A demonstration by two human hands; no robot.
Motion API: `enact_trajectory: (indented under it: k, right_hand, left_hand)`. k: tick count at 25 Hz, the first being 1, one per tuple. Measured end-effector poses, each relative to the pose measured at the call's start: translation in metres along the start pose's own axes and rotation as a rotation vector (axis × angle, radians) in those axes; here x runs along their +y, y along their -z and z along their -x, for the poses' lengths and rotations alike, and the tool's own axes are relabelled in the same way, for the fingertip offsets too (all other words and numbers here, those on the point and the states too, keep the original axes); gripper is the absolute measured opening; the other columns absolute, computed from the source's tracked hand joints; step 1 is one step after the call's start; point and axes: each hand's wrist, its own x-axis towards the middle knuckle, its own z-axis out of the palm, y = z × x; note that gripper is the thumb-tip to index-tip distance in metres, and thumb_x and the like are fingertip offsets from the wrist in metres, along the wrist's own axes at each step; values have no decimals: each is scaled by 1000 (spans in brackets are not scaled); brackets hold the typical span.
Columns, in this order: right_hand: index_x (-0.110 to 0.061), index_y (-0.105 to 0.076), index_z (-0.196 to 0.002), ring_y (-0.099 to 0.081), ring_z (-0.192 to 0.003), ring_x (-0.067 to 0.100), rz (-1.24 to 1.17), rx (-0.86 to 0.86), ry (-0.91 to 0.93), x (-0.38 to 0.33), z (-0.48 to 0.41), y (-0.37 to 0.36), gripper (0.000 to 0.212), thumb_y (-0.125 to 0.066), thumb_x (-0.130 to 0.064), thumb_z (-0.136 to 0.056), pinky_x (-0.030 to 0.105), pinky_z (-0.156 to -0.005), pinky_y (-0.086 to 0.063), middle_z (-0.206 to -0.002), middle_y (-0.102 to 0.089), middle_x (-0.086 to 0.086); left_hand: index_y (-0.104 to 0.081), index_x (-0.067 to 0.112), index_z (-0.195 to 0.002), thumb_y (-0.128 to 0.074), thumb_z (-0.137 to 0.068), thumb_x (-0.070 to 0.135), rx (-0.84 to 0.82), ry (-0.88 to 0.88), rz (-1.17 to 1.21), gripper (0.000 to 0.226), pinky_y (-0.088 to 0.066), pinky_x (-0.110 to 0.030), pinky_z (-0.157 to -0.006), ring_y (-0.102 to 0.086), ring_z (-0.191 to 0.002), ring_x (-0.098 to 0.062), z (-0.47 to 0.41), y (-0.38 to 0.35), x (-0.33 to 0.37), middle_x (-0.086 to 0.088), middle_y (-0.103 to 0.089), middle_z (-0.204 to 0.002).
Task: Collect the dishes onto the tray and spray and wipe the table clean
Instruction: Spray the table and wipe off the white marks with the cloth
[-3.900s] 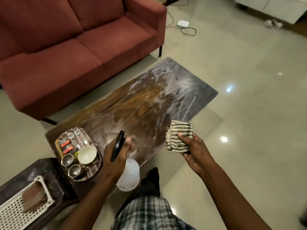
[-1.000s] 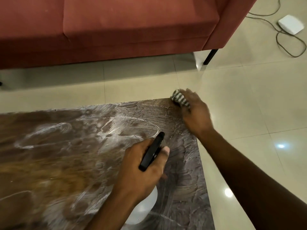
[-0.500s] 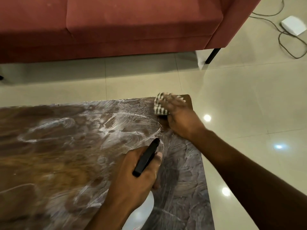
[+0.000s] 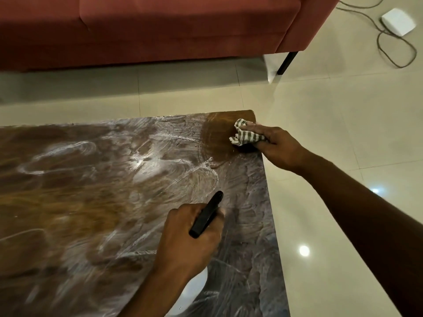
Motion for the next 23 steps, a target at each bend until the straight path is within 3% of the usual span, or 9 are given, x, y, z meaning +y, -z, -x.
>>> enact_trajectory:
  k: [5,9,10,12,13,15,17,20,23]
  right_hand:
    - [-28,-67,-139,-65,-124,17,-308,14,-124,-12,4,6,47,-56,1,-104,29,-106,-51,-134,-71,0]
    - [-27,-69,-136,-69,-112,14,-432,61,-156,-14,6,3,44,-56,1,-103,17,-87,-55,-121,-74,-3]
    - [-28,-68,-138,-68,-114,17,-398,54,-151,-13,7,0,46,-57,-1,-104,18,-87,-57,-124,-73,-3]
    - [-34,-62,-146,-60,-134,24,-244,37,-117,-5,7,-10,50,-57,-7,-104,36,-111,-53,-145,-65,1]
    - [-36,-57,-151,-49,-147,25,-106,17,-84,-3,11,-16,54,-57,-10,-104,44,-122,-42,-158,-54,2]
    - [-37,-45,-158,-24,-161,20,154,-31,41,1,35,-34,59,-51,-18,-103,48,-132,-24,-172,-32,-2]
    - [-35,-39,-162,-15,-164,19,333,-137,223,7,77,-48,64,-47,-23,-100,49,-132,-23,-175,-24,-4]
    - [-29,-42,-160,-19,-163,22,489,-284,511,36,131,-42,59,-51,-23,-103,52,-126,-35,-174,-28,-1]
    - [-25,-48,-157,-24,-162,28,489,-86,386,44,97,-18,56,-44,-27,-102,56,-122,-39,-171,-35,3]
  left_hand:
    - [-67,19,-78,-63,-79,69,-36,-18,8,50,-61,-60,-61,-70,-61,-46,14,-9,-7,-19,-67,-67]
    - [-66,18,-75,-60,-85,70,-47,-69,-68,53,-60,-57,-61,-70,-59,-41,18,-15,-10,-17,-68,-64]
    - [-63,15,-71,-59,-86,69,-43,-71,-84,56,-60,-55,-62,-69,-57,-40,19,-16,-9,-16,-68,-60]
    - [-60,13,-66,-59,-85,70,-29,-60,-91,60,-60,-54,-64,-68,-54,-38,19,-17,-9,-15,-67,-57]
    - [-60,14,-66,-59,-83,71,-25,-54,-85,59,-60,-54,-64,-69,-55,-38,20,-18,-9,-15,-67,-57]
    - [-63,16,-71,-62,-79,73,-25,-45,-63,57,-61,-56,-64,-71,-57,-38,22,-19,-9,-16,-66,-61]
    - [-65,19,-78,-64,-77,74,-25,-33,-52,54,-62,-57,-64,-72,-58,-38,25,-19,-11,-14,-67,-65]
    - [-68,23,-82,-70,-83,66,-22,-10,-20,44,-63,-57,-64,-72,-57,-35,30,-17,-12,-11,-68,-63]
    - [-68,19,-82,-73,-95,49,-20,-18,-19,33,-61,-57,-63,-70,-52,-32,33,-15,-13,-5,-63,-55]
